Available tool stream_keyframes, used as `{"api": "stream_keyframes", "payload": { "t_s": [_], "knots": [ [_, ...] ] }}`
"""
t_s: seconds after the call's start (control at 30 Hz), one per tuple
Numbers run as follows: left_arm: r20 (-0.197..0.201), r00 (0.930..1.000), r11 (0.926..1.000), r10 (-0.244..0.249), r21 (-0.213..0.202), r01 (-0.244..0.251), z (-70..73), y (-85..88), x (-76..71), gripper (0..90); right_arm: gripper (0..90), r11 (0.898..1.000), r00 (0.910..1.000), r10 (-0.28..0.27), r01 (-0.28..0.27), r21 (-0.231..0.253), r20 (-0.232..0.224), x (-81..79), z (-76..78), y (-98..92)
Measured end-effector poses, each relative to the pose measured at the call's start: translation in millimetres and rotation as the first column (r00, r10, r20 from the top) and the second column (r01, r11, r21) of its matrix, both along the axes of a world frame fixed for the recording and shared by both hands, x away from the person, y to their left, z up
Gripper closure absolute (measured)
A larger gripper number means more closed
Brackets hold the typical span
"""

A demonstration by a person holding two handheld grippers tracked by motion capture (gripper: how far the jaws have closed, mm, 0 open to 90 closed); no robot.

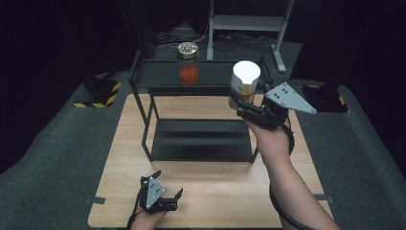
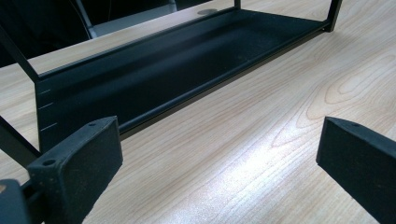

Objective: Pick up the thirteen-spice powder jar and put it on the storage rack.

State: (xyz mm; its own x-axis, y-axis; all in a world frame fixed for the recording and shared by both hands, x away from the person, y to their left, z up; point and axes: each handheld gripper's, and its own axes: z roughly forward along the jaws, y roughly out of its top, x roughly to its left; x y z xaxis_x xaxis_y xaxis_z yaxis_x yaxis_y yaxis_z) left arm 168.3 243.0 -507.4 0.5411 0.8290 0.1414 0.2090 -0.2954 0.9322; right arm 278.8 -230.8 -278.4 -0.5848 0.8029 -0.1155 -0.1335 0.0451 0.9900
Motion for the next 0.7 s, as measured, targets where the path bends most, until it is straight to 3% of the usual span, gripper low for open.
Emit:
{"api": "stream_keyframes", "payload": {
  "t_s": [0.3,0.7],
  "knots": [
    [0.0,1.0,1.0,-0.002,-0.009,0.002,-0.7,0.0,-0.3,0.5,29.8,1.0,0.9999,-0.014,0.014,-0.009,0.007,14.6,13.2,10.9],
    [-0.008,1.0,0.9993,-0.002,-0.036,0.002,-1.4,3.5,0.5,0.5,29.8,0.999,0.999,-0.041,0.041,-0.012,-0.02,34.1,21.9,23.5]
  ]
}}
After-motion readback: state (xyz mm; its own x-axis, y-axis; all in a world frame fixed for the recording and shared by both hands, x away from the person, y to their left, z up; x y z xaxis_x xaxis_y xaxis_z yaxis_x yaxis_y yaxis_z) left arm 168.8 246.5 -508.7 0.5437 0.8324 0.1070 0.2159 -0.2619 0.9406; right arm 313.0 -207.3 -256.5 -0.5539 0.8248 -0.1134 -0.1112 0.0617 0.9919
